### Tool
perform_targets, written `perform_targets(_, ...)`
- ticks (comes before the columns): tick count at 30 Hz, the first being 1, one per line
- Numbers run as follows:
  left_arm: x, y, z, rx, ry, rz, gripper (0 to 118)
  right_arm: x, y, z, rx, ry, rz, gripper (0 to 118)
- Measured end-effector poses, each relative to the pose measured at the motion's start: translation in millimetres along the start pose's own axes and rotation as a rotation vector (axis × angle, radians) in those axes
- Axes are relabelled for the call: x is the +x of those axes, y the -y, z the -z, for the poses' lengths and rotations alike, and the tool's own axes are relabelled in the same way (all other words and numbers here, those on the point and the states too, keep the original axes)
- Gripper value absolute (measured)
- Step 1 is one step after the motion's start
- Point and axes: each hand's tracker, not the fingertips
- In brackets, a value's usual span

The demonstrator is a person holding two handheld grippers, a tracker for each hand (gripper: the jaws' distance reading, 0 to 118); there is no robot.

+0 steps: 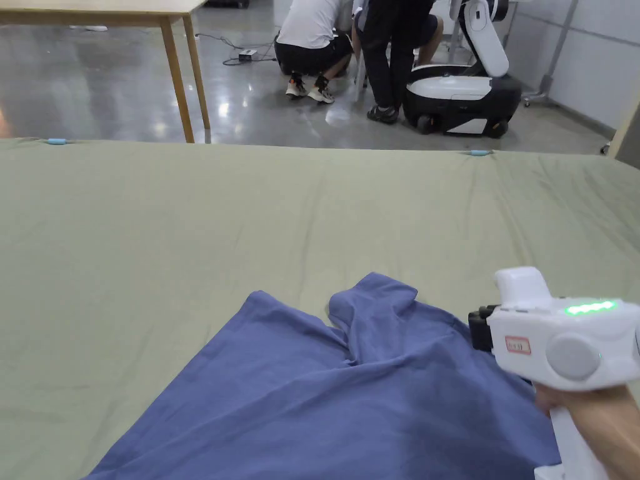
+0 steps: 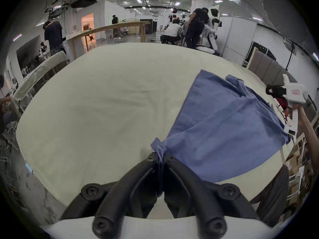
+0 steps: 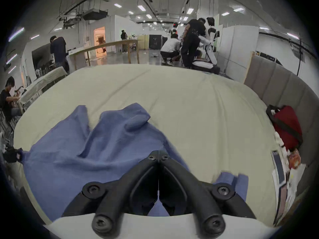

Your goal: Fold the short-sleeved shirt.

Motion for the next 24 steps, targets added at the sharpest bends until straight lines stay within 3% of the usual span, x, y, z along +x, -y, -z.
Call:
perform_targets(1,-1,-1,1,0.001,0.001,-0.003,2,1,-6,6,-0.009,0.003,0.002,12)
perform_targets(2,-2,-1,2,0.000,0.001,-0.006,2,5,-13,15,-0.041,-0.008,-0.002,45)
perform_targets(3,-1,-1,3,-0.004,0.005,-0.012,2,7,-18,24,-0.072,-0.011,-0.002,45)
perform_targets(4,0,0,2,-0.006,0.008,-0.016,2,8,-23,30,-0.105,-0.010,-0.004,56)
perform_targets(6,0,0,4,-0.009,0.010,-0.019,2,9,-26,49,-0.206,-0.029,-0.021,114)
perform_targets(7,0,0,4,-0.009,0.011,-0.020,2,10,-24,55,-0.184,-0.032,-0.032,118)
perform_targets(11,-2,1,5,-0.014,0.011,-0.023,2,15,-17,87,-0.283,0.013,-0.038,114)
perform_targets(12,-1,1,4,-0.018,0.010,-0.022,2,16,-13,91,-0.313,0.017,-0.058,107)
perform_targets(13,-1,1,4,-0.021,0.007,-0.023,2,13,-13,89,-0.340,0.023,-0.087,88)
perform_targets(14,-1,1,4,-0.024,0.006,-0.023,2,12,-8,85,-0.335,0.013,-0.114,55)
perform_targets(15,-1,1,4,-0.027,0.009,-0.024,2,11,-7,78,-0.309,-0.062,-0.084,30)
perform_targets(16,-1,1,3,-0.028,0.015,-0.026,2,7,-10,69,-0.310,-0.069,-0.059,4)
perform_targets(20,-3,-9,-7,0.000,0.023,-0.039,2,2,-21,20,-0.169,-0.059,-0.115,2)
perform_targets(24,0,-41,-40,0.117,0.057,-0.078,2,9,-60,-67,-0.009,-0.103,-0.069,2)
